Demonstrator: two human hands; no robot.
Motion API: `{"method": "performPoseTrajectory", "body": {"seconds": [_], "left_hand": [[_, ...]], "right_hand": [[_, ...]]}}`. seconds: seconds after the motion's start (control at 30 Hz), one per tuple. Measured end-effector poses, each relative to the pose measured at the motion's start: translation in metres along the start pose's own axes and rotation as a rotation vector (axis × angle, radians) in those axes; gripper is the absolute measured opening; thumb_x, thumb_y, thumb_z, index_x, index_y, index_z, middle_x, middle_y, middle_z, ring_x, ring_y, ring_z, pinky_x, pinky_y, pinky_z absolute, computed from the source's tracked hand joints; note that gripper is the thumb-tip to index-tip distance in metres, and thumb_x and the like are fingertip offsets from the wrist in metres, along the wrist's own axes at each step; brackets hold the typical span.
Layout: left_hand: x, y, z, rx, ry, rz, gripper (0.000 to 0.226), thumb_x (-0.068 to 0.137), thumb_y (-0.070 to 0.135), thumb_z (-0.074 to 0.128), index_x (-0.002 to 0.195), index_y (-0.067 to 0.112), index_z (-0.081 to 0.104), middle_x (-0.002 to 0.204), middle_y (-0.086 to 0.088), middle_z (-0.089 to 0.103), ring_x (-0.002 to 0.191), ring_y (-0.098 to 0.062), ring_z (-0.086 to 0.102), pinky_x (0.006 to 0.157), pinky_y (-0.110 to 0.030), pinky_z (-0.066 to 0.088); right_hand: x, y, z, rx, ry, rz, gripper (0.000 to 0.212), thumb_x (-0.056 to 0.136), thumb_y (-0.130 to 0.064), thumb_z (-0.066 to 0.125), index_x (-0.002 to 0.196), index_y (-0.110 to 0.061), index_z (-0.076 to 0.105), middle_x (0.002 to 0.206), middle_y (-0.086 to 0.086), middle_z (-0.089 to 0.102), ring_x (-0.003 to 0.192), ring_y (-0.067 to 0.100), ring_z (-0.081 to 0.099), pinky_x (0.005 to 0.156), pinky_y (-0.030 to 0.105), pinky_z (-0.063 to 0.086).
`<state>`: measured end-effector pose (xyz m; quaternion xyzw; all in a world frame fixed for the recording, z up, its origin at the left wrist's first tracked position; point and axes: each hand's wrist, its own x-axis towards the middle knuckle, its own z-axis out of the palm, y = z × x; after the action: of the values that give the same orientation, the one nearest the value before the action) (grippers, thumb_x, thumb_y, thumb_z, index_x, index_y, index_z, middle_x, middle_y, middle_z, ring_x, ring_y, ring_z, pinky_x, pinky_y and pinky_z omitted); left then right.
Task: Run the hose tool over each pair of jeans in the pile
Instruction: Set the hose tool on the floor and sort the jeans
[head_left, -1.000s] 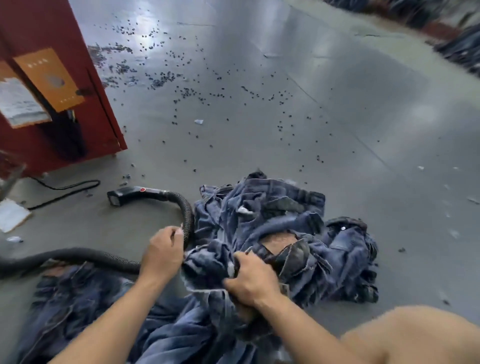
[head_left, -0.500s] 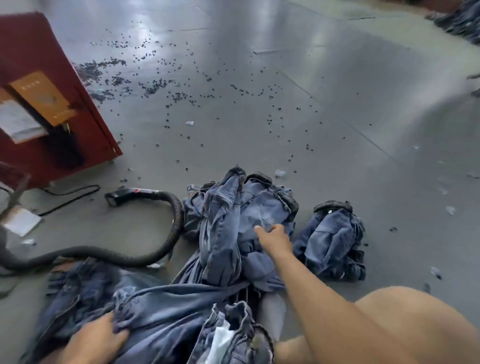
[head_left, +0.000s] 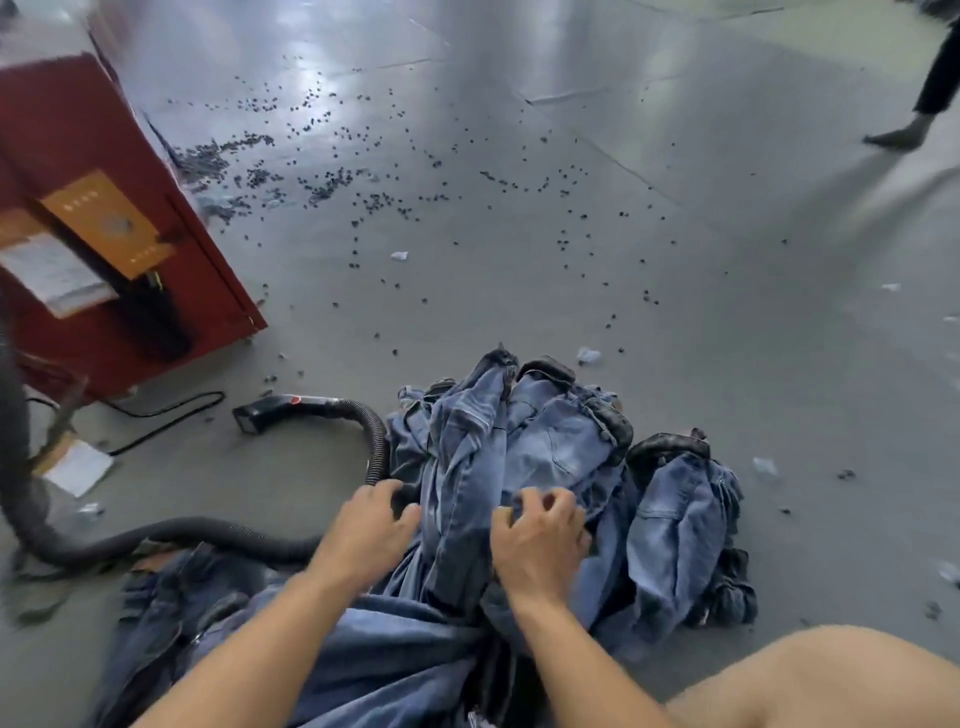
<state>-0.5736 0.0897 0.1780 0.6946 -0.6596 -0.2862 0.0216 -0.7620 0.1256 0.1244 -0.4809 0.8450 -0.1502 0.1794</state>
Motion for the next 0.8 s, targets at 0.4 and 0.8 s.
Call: {"method": "performPoseTrajectory", "body": {"seconds": [0.4,0.8], "left_hand": [[0.088,0.048,0.05,-0.128,-0.1,-0.079,0.13,0.079,0.031,0.084,0.162,0.028,-0.016,0.168,-0.007,0.022,0.141,-0.032,0.045,0.109,-0.04,0.046],[-0.004,-0.063,0.019,-0.89,-0.183,-0.086,0.062,0.058,-0.003,0.087,0.111,0.017,0.062,0.096,-0.003,0.078,0.088,-0.023,0.077,0.065,-0.031,0.06]], "right_hand": [[0.013,0.022,0.03,0.691,-1.016,0.404,0.053,0.098,-0.049,0.057,0.082,-0.002,0.078,0.118,0.02,0.074,0.102,0.031,0.072,0.094,0.036,0.058],[-0.023,0.04,0.001,0.137,-0.261,0.117,0.025,0.103,-0.027,0.054,0.123,-0.016,0.061,0.128,0.01,0.065,0.12,0.025,0.061,0.097,0.03,0.049]]}}
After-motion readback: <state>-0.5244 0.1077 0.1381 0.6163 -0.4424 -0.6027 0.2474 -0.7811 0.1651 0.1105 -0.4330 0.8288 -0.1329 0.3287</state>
